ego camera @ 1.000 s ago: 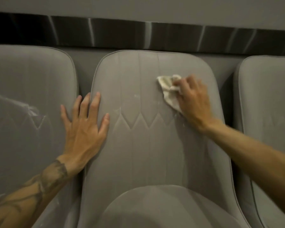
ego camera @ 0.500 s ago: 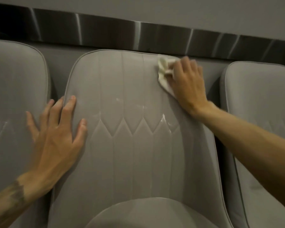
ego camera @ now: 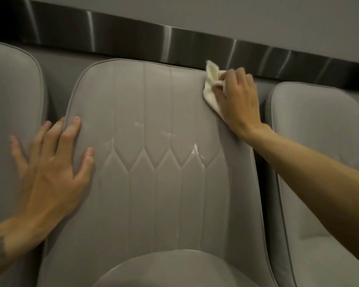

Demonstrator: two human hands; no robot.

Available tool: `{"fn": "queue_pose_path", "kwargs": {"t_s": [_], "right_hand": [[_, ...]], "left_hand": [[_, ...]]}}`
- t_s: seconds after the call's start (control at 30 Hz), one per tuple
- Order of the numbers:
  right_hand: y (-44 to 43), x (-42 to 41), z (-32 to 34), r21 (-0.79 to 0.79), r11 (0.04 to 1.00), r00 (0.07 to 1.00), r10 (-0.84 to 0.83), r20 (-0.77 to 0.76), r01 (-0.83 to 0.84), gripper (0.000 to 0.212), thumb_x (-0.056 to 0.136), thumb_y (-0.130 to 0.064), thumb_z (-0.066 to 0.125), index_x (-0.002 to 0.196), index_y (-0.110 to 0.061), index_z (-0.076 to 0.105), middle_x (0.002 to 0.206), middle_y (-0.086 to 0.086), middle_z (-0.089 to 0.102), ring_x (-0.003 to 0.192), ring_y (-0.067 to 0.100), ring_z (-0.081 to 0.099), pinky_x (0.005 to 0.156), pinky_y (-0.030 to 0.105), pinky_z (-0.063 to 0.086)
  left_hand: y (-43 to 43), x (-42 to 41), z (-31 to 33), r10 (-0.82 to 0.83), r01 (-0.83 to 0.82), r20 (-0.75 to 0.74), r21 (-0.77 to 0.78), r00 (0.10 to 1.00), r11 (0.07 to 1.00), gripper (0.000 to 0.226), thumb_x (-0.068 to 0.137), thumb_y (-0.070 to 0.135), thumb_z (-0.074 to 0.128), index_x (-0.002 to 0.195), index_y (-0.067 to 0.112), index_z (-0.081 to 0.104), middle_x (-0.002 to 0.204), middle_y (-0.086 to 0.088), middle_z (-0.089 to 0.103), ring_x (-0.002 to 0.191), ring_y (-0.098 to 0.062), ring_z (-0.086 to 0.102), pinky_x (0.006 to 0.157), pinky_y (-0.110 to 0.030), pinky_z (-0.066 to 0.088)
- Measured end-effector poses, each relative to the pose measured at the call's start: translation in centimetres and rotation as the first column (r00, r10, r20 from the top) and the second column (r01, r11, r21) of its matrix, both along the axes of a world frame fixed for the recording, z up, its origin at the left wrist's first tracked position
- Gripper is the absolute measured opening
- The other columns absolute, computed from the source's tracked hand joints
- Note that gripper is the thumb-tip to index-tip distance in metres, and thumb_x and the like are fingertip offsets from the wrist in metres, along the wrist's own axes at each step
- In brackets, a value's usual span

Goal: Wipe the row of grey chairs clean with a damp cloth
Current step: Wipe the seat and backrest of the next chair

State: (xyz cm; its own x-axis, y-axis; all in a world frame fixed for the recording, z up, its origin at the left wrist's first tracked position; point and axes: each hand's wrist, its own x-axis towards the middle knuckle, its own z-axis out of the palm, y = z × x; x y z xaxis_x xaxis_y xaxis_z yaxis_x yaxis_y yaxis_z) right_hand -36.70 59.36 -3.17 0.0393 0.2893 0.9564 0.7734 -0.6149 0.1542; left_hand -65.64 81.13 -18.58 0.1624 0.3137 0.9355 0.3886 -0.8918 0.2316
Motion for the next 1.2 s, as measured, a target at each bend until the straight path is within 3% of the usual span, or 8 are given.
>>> {"fn": "queue_pose_path", "kwargs": {"t_s": [0.13,0.37,0.5,0.6,0.73,0.83,1.07,1.2], "right_hand": [[0.1,-0.9,-3.0,0.041,0.999,0.999,0.026,-0.047,-0.024,0.029,0.100,-0.032,0.051,0.113,-0.007,0.058,0.112,0.016,0.056,0.096,0.034,0.052,0.084,0.045,0.044],[-4.3,-3.3,-13.6,-0.513,0.858,0.954,0.170,0.245,-0.021,0.021,0.102,-0.028,0.057,0.103,-0.008,0.064,0.091,0.010,0.056,0.073,0.027,0.048,0.063,0.040,0.043],[-1.7,-2.5,-6.4,-0.258,0.966,0.980,0.053,0.193,-0.001,0.024,0.097,-0.027,0.061,0.107,-0.005,0.063,0.098,0.018,0.058,0.085,0.037,0.055,0.073,0.045,0.042],[0.3,-3.0,-4.6,-0.041,0.999,1.000,0.002,-0.025,-0.003,0.026,0.098,-0.030,0.056,0.110,-0.006,0.059,0.105,0.016,0.057,0.092,0.035,0.053,0.080,0.045,0.044],[-0.6,-5.1,-12.7,-0.311,0.940,0.977,0.182,0.112,-0.140,0.026,0.102,-0.028,0.054,0.102,-0.005,0.065,0.090,0.015,0.058,0.077,0.034,0.054,0.068,0.046,0.047],[-2.4,-4.8,-14.0,-0.639,0.767,0.935,0.268,0.231,-0.063,0.038,0.109,-0.026,0.032,0.108,-0.007,0.065,0.095,0.012,0.060,0.078,0.030,0.055,0.067,0.043,0.050],[0.2,-3.5,-8.3,-0.178,0.982,0.994,0.080,0.073,-0.066,0.026,0.102,-0.032,0.053,0.108,-0.007,0.056,0.101,0.013,0.054,0.083,0.030,0.049,0.073,0.043,0.044],[-1.1,-5.0,-17.1,-0.401,0.904,0.954,0.237,0.183,-0.148,0.025,0.102,-0.029,0.055,0.103,-0.007,0.066,0.088,0.012,0.058,0.073,0.032,0.054,0.063,0.042,0.046]], "left_hand": [[0.2,-0.1,0.0,-0.019,0.019,-0.034,-0.009,0.999,1.000,0.066,0.096,0.046,0.043,0.157,0.019,0.036,0.156,-0.017,0.041,0.146,-0.044,0.034,0.114,-0.075,0.025],[0.2,-0.1,-0.4,-0.008,0.008,-0.010,-0.006,1.000,1.000,0.064,0.098,0.046,0.042,0.157,0.024,0.034,0.155,-0.015,0.040,0.145,-0.043,0.034,0.112,-0.076,0.026],[0.6,0.0,-0.7,0.031,-0.031,-0.004,0.008,1.000,0.999,0.063,0.098,0.048,0.041,0.158,0.029,0.032,0.156,-0.009,0.039,0.146,-0.039,0.034,0.115,-0.076,0.022],[1.0,0.0,-0.7,0.078,-0.078,-0.024,-0.005,0.997,0.997,0.066,0.097,0.050,0.041,0.159,0.033,0.030,0.157,-0.003,0.038,0.149,-0.031,0.033,0.126,-0.055,-0.007],[1.2,0.1,-0.7,0.105,-0.105,-0.033,-0.001,0.994,0.994,0.067,0.097,0.052,0.041,0.160,0.036,0.028,0.158,0.000,0.036,0.149,-0.028,0.033,0.120,-0.034,-0.021],[1.0,0.0,-0.6,0.100,-0.100,-0.043,0.004,0.994,0.995,0.067,0.097,0.052,0.041,0.161,0.036,0.027,0.158,-0.001,0.035,0.149,-0.028,0.032,0.123,-0.047,-0.011],[1.0,0.0,-0.7,0.118,-0.117,-0.027,0.029,0.993,0.993,0.066,0.097,0.051,0.043,0.159,0.033,0.030,0.157,-0.002,0.038,0.146,-0.030,0.034,0.120,-0.067,0.008],[1.1,0.2,-0.8,0.129,-0.128,-0.021,0.028,0.991,0.991,0.067,0.096,0.051,0.044,0.160,0.035,0.029,0.157,-0.001,0.038,0.147,-0.029,0.034,0.121,-0.065,0.004]]}}
